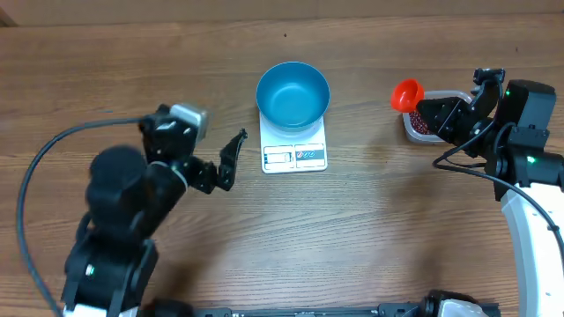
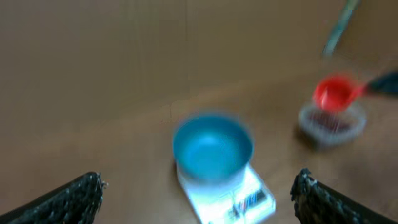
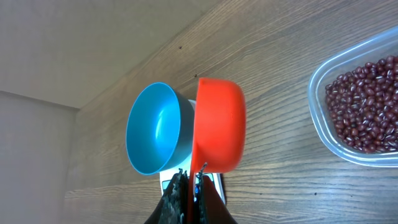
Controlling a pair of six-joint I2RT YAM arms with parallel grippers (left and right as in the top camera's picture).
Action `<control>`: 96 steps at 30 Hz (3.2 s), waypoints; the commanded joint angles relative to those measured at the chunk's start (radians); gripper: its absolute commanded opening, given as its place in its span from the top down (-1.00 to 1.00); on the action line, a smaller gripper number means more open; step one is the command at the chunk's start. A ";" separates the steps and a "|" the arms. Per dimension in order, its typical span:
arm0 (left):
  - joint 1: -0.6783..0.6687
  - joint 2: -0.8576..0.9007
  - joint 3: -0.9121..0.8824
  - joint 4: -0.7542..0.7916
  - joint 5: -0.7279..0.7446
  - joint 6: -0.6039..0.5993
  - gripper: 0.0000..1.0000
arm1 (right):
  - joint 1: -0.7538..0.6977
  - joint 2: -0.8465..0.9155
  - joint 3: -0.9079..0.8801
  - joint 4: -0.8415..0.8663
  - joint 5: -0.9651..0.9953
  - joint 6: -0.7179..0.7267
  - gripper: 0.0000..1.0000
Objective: Scoop item into bowl and weigh 150g on scale
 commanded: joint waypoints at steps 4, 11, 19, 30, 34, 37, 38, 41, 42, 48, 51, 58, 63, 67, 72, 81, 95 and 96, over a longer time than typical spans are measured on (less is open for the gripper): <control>0.001 0.090 -0.059 0.393 0.032 -0.010 -0.99 | -0.004 -0.019 0.018 0.005 0.009 -0.008 0.93; -0.008 0.232 -0.059 1.001 0.166 -0.020 -0.99 | -0.004 -0.019 0.018 0.002 0.009 -0.008 0.93; -0.009 0.274 -0.059 1.399 0.269 -0.018 -0.99 | -0.004 -0.019 0.018 0.001 0.010 -0.008 0.93; -0.008 0.276 -0.059 0.396 0.164 -0.159 -0.99 | -0.004 -0.019 0.018 -0.015 0.011 -0.016 0.93; -0.008 0.276 -0.059 0.237 0.157 -0.159 -0.99 | -0.004 -0.019 0.018 -0.020 0.013 -0.016 0.93; -0.008 0.276 -0.059 0.181 0.157 -0.159 -0.99 | -0.004 -0.019 0.018 -0.020 0.018 -0.021 0.93; -0.008 0.276 -0.059 0.153 0.157 -0.159 -0.99 | -0.004 -0.019 0.018 -0.020 0.018 -0.020 0.93; -0.008 0.276 -0.059 0.089 0.157 -0.159 -0.99 | -0.004 -0.019 0.018 -0.019 0.018 -0.020 0.93; -0.008 0.276 -0.059 0.066 0.157 -0.159 -0.99 | -0.004 -0.019 0.018 -0.019 0.018 -0.020 0.93; -0.009 0.274 -0.056 0.002 0.199 0.022 -0.99 | -0.004 -0.019 0.018 -0.020 0.018 -0.020 0.93; -0.009 0.274 -0.015 -0.061 0.225 0.180 -0.99 | -0.004 -0.019 0.018 -0.020 0.018 -0.020 0.93; -0.008 0.274 0.161 -0.257 0.146 0.372 -0.99 | -0.004 -0.019 0.018 -0.020 0.018 -0.020 0.93; -0.008 0.274 0.167 -0.220 0.151 0.321 -0.99 | -0.004 -0.019 0.018 -0.028 0.018 -0.020 0.93; -0.008 0.274 0.167 -0.202 0.077 0.098 -0.99 | -0.004 -0.019 0.018 -0.028 0.018 -0.024 0.93; -0.008 0.274 0.167 -0.204 0.076 0.098 -0.99 | -0.004 -0.019 0.018 -0.028 0.018 -0.024 0.93; -0.008 0.275 0.167 -0.246 0.076 0.098 -0.99 | -0.004 -0.019 0.018 -0.028 0.018 -0.024 0.93; -0.008 0.276 0.167 -0.252 0.077 0.098 -0.99 | -0.004 -0.019 0.018 -0.035 0.018 -0.024 0.93; -0.008 0.276 0.167 -0.265 0.077 0.098 -0.99 | -0.004 -0.019 0.018 -0.035 0.018 -0.024 0.93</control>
